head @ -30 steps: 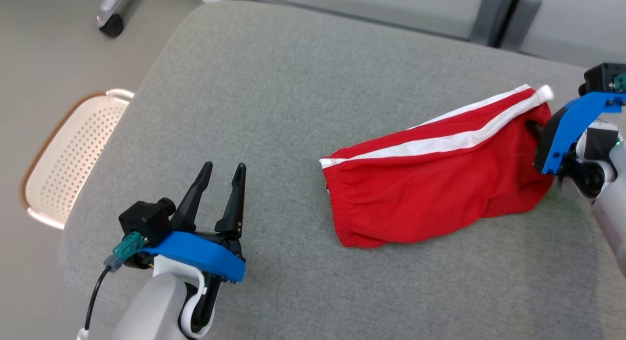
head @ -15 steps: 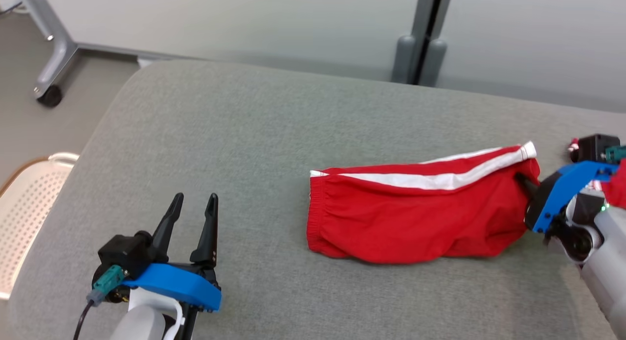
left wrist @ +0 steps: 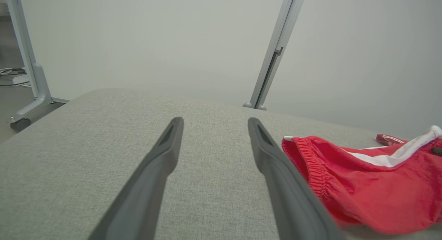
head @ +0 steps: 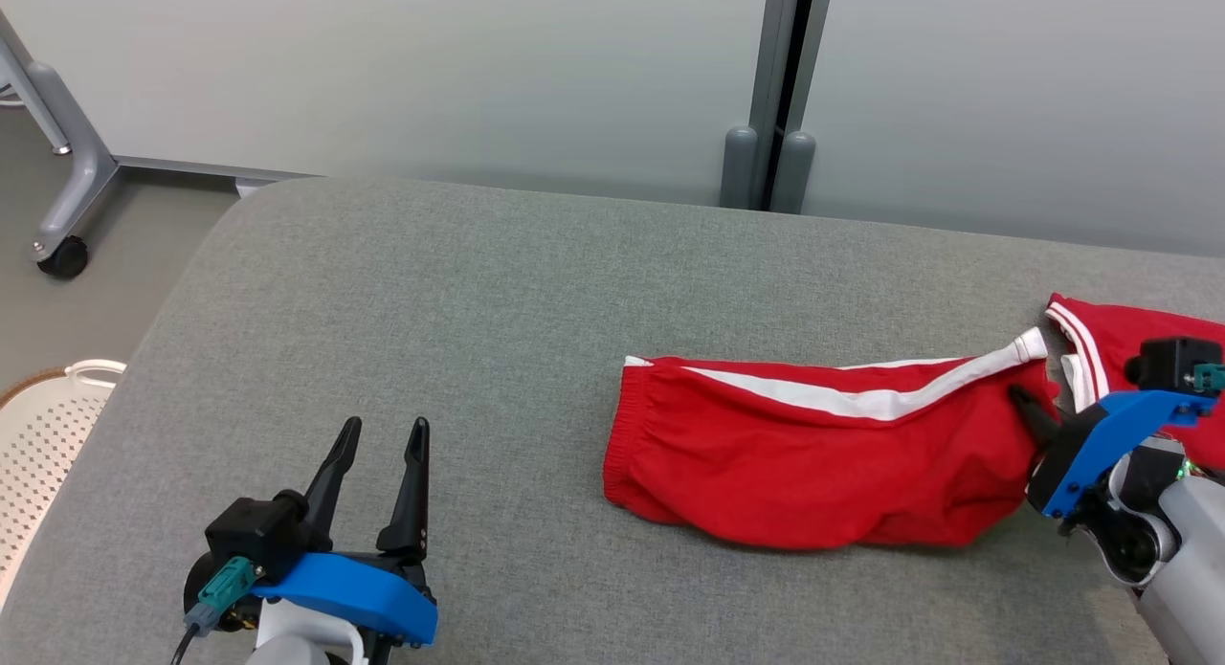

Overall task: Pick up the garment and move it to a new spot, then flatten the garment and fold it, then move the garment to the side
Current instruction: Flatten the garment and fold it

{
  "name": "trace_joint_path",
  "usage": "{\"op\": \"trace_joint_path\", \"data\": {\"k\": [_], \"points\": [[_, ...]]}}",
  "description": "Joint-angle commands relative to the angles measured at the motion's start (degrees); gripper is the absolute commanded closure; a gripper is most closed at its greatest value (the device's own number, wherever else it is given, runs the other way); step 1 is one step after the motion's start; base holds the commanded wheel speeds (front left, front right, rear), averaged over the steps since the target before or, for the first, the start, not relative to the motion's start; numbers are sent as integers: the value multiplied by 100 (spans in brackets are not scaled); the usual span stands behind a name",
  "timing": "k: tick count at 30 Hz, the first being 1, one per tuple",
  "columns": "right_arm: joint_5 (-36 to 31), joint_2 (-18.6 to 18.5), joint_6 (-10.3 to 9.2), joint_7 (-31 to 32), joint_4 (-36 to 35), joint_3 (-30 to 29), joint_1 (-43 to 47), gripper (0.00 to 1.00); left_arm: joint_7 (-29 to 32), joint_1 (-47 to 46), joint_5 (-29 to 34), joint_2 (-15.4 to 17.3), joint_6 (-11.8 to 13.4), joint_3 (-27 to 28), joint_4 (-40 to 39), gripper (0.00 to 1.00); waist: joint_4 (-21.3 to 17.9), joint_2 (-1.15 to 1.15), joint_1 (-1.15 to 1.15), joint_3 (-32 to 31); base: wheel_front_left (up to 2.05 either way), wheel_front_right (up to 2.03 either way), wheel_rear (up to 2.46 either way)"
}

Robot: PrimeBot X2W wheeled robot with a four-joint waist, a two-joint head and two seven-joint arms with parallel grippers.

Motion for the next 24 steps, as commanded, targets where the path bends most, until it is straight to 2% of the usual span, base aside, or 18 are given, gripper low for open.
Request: {"op": "trace_joint_path", "data": {"k": [1,6,10,17,24], "points": [[-75,22,1,-54,-24,8,-56,100,-24,26,23,-9,-3,29,-2,0,-2,0,0,-6,0,0,0],[-399,415,1,-88,-286,72,-321,100,-24,1,65,-39,-9,-14,49,0,72,0,0,-29,0,0,0],[-616,898,2,77,-435,149,-499,100,-24,-18,36,-34,-11,-35,131,0,181,0,0,-16,0,0,0],[-938,1621,2,433,-35,248,-810,100,-24,-181,-17,-83,-14,-183,243,0,529,0,0,95,0,0,0],[-1262,2063,1,467,584,301,-1105,100,-24,-271,-92,-80,-14,-238,304,0,752,0,0,235,0,0,0]]}}
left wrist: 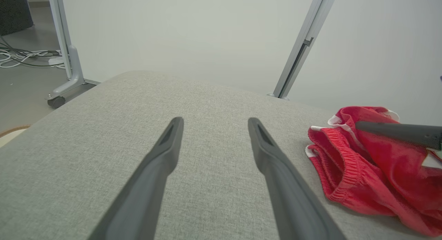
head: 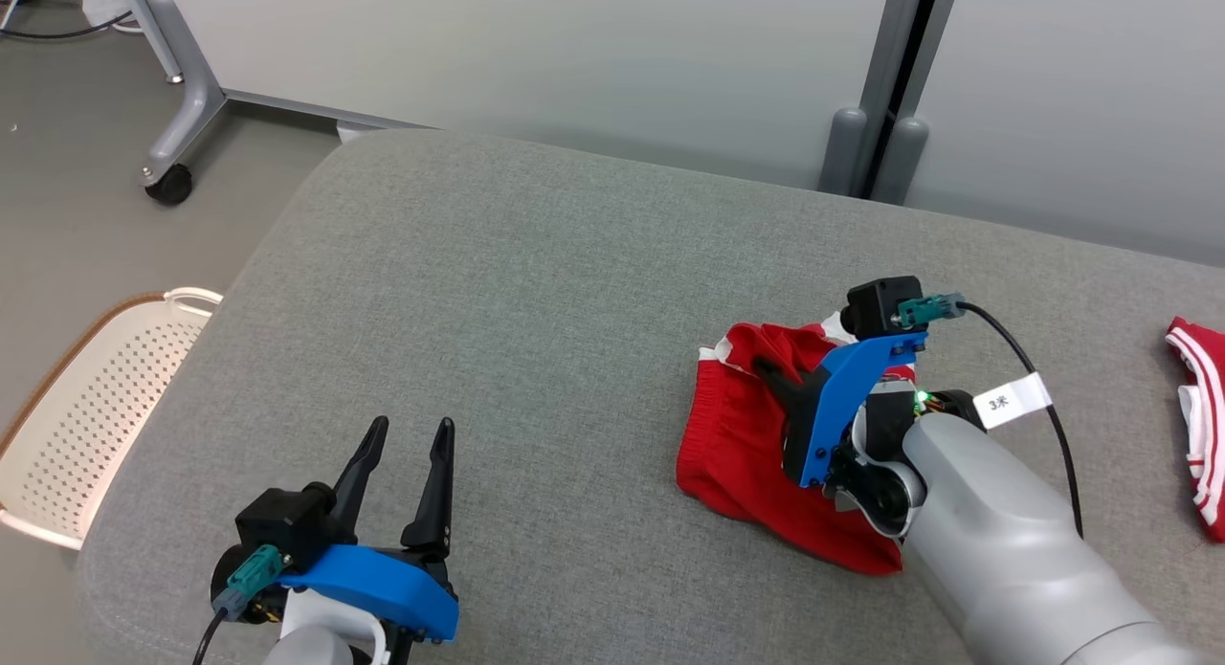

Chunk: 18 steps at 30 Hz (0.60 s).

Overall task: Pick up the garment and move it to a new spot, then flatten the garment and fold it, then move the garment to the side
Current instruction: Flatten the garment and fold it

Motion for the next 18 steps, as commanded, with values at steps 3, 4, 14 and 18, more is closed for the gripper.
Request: {"op": "trace_joint_path", "data": {"k": [3,4,14,18], "points": [[-136,135,2,14,182,98,-122,58,-24,-109,-30,0,-10,-14,29,0,54,0,0,34,0,0,0],[-149,176,3,-34,178,130,-129,0,-24,-112,-35,0,-10,-7,36,0,52,0,0,32,0,0,0],[198,271,2,-588,-921,674,197,0,-24,-44,-32,-11,-10,84,50,0,-325,0,0,-78,0,0,0],[367,-79,1,-1105,-1523,713,341,0,-24,-6,-3,17,-10,133,41,0,-502,0,0,-162,0,0,0]]}}
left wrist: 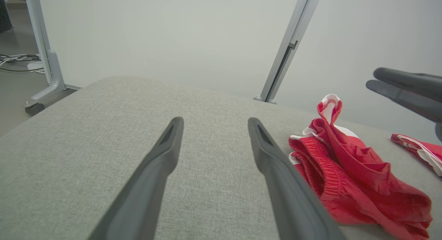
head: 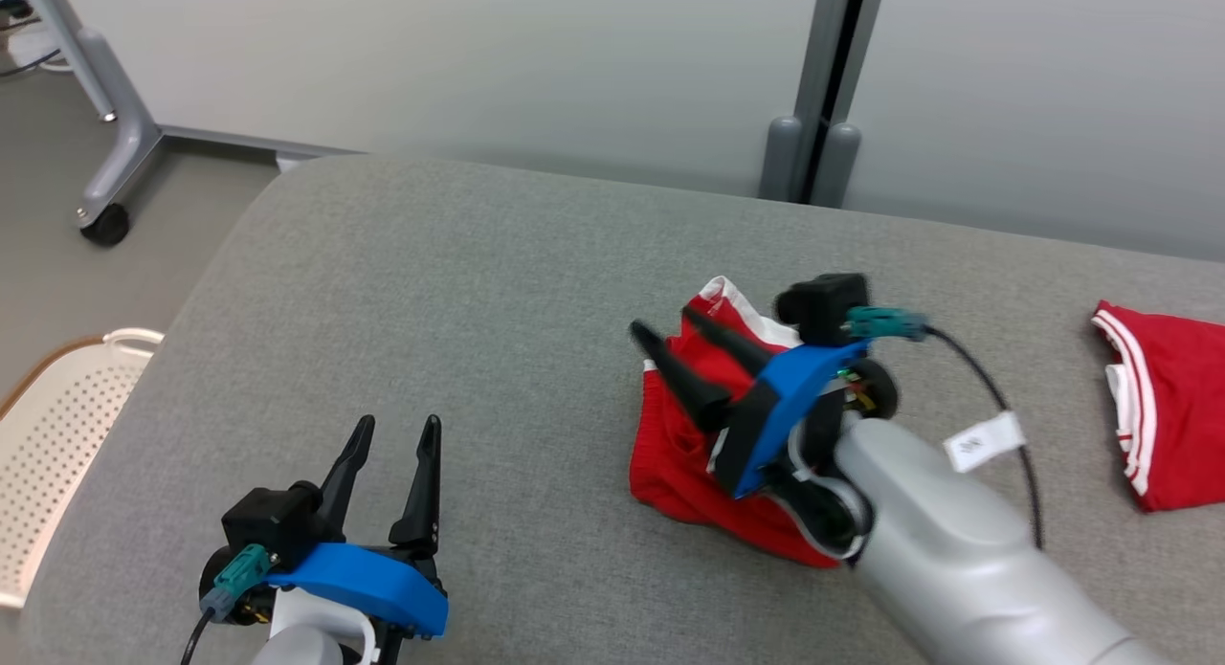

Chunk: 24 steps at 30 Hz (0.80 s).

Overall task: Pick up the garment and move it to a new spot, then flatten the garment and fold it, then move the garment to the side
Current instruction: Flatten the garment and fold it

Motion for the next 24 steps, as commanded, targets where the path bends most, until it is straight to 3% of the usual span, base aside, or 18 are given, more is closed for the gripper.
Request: {"op": "trace_joint_path", "data": {"k": [1,10,19,20,21,22,24], "points": [[20,-253,-1,-205,-95,-66,121,0,-24,26,33,19,-10,30,-15,0,-91,0,0,-81,0,0,0],[-402,-1294,0,-1038,-331,-853,675,0,-24,240,158,23,-10,250,-187,0,-387,0,0,-281,0,0,0],[-832,-1116,1,-1097,-35,-1460,1133,0,-24,241,256,-3,-10,266,-288,0,-421,0,0,-218,0,0,0],[-863,-1039,0,-1093,16,-1478,1147,12,-24,228,258,0,-10,264,-291,0,-410,0,0,-202,0,0,0],[-901,-985,0,-1064,91,-1487,1135,67,-24,209,262,2,-11,253,-294,0,-389,0,0,-175,0,0,0],[-927,-908,0,-1007,169,-1474,1104,100,-24,188,263,3,-11,244,-294,0,-367,0,0,-151,0,0,0],[-986,-724,1,-887,353,-1402,1003,100,-24,150,258,-2,-11,224,-281,0,-303,0,0,-104,0,0,0]]}}
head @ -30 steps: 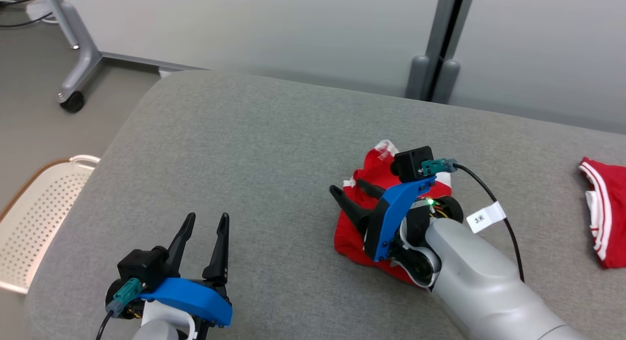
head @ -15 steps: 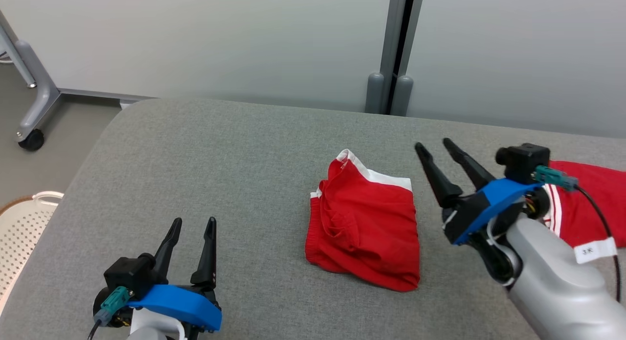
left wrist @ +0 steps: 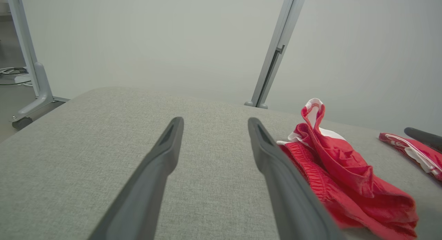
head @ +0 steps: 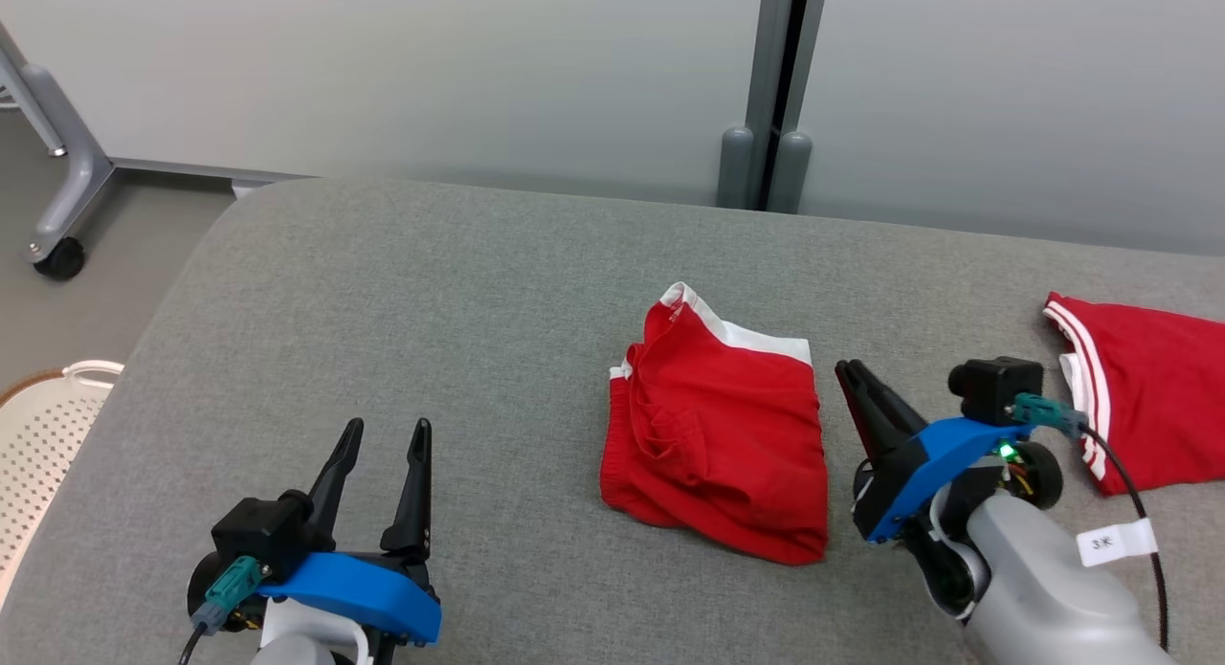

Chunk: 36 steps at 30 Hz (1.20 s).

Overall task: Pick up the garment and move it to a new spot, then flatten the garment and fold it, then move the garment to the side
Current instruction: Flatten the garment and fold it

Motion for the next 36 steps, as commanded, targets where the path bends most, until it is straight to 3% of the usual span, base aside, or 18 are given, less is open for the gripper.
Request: {"op": "trace_joint_path", "data": {"k": [1,8,11,18,21,25,26,27,28,36], "points": [[-33,150,2,52,125,29,-104,100,-24,-91,4,-5,-11,-15,-1,0,87,0,0,59,0,0,0],[-102,797,1,568,947,451,-379,100,-24,-188,6,-47,-11,-39,29,0,426,0,0,200,0,0,0],[-72,968,1,738,907,847,-386,100,-24,-207,-12,-36,-11,-16,72,0,537,0,0,220,0,0,0],[376,1011,1,588,20,1904,-165,100,-24,-192,-8,-47,-11,34,100,0,556,0,0,175,0,0,0],[481,994,1,198,-187,1976,-275,100,-24,-151,36,-51,-11,112,40,0,431,0,0,132,0,0,0],[429,692,1,-136,-482,1789,-384,100,-24,-54,113,-29,-11,235,-69,0,186,0,0,43,0,0,0],[375,590,1,-170,-588,1703,-383,79,-24,-38,126,-35,-11,268,-106,0,128,0,0,19,0,0,0],[303,462,1,-196,-699,1571,-381,51,-24,-18,153,-32,-11,314,-152,0,59,0,0,-8,0,0,0],[220,346,1,-208,-826,1420,-364,0,-23,5,178,-36,-11,366,-200,0,-10,0,0,-29,0,0,0],[-848,-254,1,-213,-2007,-460,410,0,-19,193,420,-63,-10,786,-525,0,-555,0,0,-193,0,0,0]]}}
